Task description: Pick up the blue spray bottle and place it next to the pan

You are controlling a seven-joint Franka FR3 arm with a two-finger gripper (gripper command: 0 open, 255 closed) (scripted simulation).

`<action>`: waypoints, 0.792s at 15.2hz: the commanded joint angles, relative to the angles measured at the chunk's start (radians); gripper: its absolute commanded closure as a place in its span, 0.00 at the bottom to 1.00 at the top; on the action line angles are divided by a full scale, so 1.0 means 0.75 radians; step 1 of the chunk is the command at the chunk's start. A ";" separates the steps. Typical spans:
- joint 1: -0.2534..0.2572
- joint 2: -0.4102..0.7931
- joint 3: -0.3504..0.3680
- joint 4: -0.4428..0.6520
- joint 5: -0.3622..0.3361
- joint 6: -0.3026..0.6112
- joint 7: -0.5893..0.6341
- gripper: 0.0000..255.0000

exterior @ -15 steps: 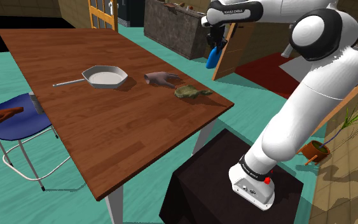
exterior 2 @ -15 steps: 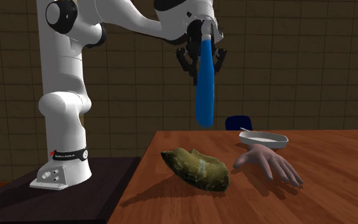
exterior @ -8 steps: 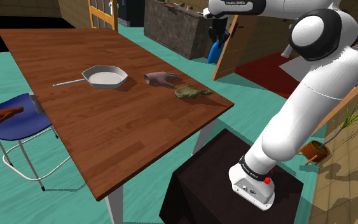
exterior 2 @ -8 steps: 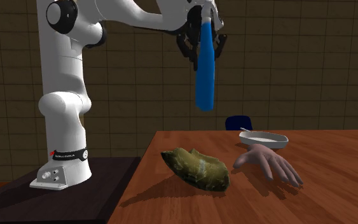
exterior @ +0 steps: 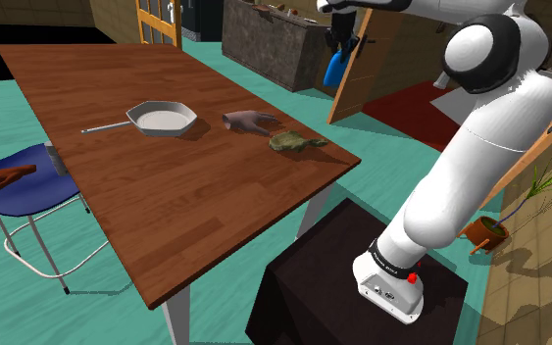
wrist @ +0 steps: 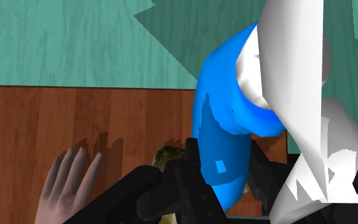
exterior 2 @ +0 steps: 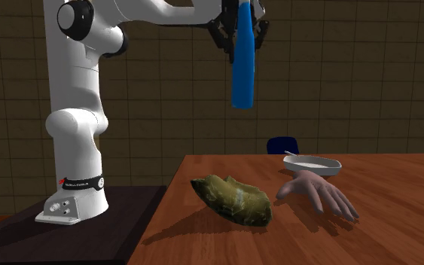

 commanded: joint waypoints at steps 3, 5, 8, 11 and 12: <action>-0.004 0.026 -0.003 0.100 0.015 -0.069 -0.034 1.00; -0.006 0.040 -0.005 0.152 0.023 -0.105 -0.051 1.00; -0.010 0.061 -0.007 0.219 0.033 -0.148 -0.072 1.00; 0.046 0.028 0.038 0.139 0.004 -0.138 0.037 1.00; 0.063 0.020 0.052 0.117 -0.003 -0.135 0.072 1.00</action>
